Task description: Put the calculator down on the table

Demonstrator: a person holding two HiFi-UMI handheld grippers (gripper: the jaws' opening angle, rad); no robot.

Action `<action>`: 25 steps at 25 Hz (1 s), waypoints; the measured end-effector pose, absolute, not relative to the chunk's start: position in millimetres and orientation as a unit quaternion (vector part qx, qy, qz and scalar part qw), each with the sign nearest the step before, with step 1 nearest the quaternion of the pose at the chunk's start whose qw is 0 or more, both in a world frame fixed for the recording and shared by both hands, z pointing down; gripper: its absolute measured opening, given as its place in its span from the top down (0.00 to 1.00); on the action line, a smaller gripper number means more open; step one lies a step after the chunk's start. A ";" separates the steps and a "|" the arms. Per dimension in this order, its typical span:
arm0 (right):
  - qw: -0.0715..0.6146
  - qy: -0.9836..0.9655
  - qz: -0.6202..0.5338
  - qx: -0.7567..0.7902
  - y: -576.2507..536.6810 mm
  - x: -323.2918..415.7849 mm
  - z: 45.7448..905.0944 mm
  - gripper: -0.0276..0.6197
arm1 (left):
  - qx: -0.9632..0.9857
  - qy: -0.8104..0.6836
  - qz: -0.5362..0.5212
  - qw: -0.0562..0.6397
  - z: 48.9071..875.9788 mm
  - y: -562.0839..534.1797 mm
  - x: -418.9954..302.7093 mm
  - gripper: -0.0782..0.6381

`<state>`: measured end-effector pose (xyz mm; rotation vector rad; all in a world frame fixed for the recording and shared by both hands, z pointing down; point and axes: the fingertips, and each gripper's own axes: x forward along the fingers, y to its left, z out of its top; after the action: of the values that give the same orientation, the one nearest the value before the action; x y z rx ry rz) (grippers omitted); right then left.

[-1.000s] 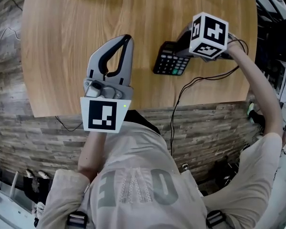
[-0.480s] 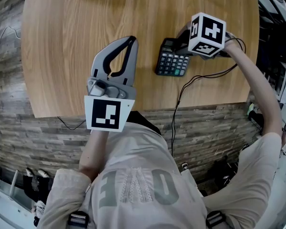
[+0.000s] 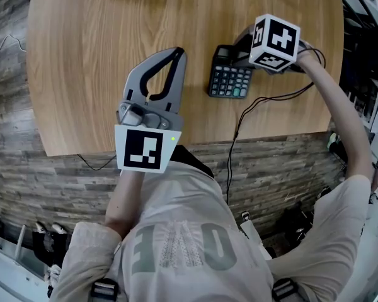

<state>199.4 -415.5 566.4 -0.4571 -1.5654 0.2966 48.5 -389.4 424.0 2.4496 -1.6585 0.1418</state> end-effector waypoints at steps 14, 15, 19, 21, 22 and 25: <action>0.680 -0.712 0.112 -0.131 -424.8 197.7 568.6 0.65 | 0.842 -0.533 0.032 0.082 420.6 -388.5 59.3 0.88; 0.680 -0.715 0.108 -0.121 -427.4 198.1 568.8 0.63 | 0.843 -0.531 0.031 0.082 420.0 -388.3 60.6 0.88; 0.680 -0.723 0.091 -0.078 -437.2 199.4 569.1 0.52 | 0.847 -0.525 0.031 0.077 418.4 -384.5 64.1 0.88; 0.676 -0.731 0.075 -0.061 -440.4 198.6 567.5 0.49 | 0.848 -0.523 0.031 0.076 417.7 -382.6 64.4 0.88; 0.673 -0.735 0.066 -0.053 -441.7 198.6 566.5 0.47 | 0.849 -0.522 0.032 0.074 416.9 -381.7 65.0 0.88; 0.666 -0.744 0.048 -0.023 -445.6 200.4 564.0 0.47 | 0.852 -0.519 0.031 0.066 412.3 -380.2 68.2 0.88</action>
<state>200.4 -445.6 564.0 -0.0526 -1.6784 0.1073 68.2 -380.2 412.3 2.5693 -1.5638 0.0949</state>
